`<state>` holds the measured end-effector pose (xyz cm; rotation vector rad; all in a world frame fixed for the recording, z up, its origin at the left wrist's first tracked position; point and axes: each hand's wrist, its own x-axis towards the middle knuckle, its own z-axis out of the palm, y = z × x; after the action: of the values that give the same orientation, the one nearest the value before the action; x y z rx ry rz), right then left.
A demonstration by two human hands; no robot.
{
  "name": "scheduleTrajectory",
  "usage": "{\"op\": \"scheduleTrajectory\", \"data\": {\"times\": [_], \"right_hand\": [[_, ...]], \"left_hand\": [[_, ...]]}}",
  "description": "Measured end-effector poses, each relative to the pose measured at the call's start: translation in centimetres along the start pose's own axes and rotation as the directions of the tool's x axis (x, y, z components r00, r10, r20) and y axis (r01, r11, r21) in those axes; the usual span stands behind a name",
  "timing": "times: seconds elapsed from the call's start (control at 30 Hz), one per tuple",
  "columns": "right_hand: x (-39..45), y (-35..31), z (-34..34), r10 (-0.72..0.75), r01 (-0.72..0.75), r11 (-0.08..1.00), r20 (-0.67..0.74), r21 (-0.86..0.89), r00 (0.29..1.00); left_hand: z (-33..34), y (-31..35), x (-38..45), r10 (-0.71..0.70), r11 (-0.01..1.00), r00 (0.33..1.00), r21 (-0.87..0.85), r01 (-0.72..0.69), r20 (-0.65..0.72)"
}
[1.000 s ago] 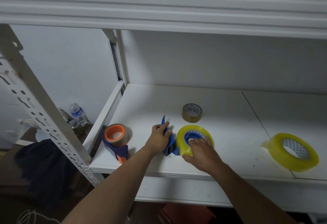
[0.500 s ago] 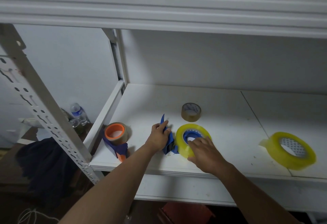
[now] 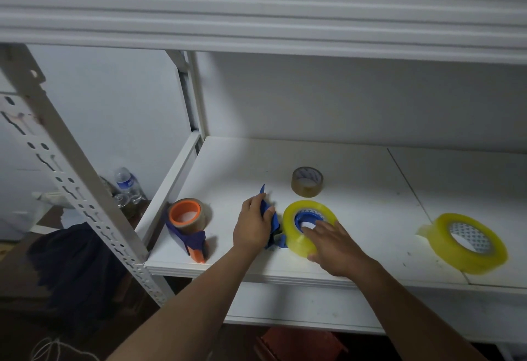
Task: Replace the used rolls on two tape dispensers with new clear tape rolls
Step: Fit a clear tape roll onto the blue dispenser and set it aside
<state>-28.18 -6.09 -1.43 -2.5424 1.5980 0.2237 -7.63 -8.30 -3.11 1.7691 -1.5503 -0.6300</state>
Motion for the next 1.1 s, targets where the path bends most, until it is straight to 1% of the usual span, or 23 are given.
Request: {"op": "scheduleTrajectory", "data": {"times": [0.07,0.13,0.2,0.27,0.37,0.53,0.83,0.93,1.1], "right_hand": [[-0.1,0.1,0.0,0.0,-0.001,1.0,0.01,0.013,1.0],[0.0,0.1,0.2,0.003,-0.004,1.0,0.006,0.026,1.0],[0.1,0.1,0.4,0.006,-0.006,1.0,-0.007,0.028,1.0],[0.2,0.1,0.5,0.004,-0.004,1.0,-0.014,0.027,1.0],[0.2,0.1,0.5,0.004,-0.003,1.0,-0.021,0.027,1.0],[0.0,-0.4,0.5,0.043,-0.042,0.998,-0.024,0.044,0.999],[-0.4,-1.9,0.5,0.138,-0.136,0.989,-0.027,0.062,0.99],[-0.5,-2.0,0.5,0.148,-0.146,0.987,-0.039,0.06,0.988],[-0.7,-2.1,0.4,0.153,-0.15,0.986,-0.037,0.069,0.988]], "left_hand": [[-0.3,0.4,-1.4,0.113,0.991,0.985,0.084,-0.103,-0.133],[-0.4,0.5,-3.1,0.309,0.936,0.931,0.234,-0.262,-0.194],[-0.1,0.2,-4.5,0.486,0.833,0.861,0.379,-0.403,-0.153],[0.3,0.0,-5.4,0.558,0.762,0.827,0.436,-0.478,-0.067],[1.1,0.0,-5.8,0.535,0.739,0.845,0.481,-0.471,0.006],[1.6,0.1,-5.2,0.451,0.769,0.892,0.498,-0.4,0.021],[1.8,0.2,-5.7,0.459,0.772,0.887,0.475,-0.423,0.045],[1.7,0.4,-5.8,0.425,0.793,0.903,0.459,-0.402,0.056],[1.2,0.6,-5.4,0.4,0.757,0.912,0.528,-0.385,0.092]]}}
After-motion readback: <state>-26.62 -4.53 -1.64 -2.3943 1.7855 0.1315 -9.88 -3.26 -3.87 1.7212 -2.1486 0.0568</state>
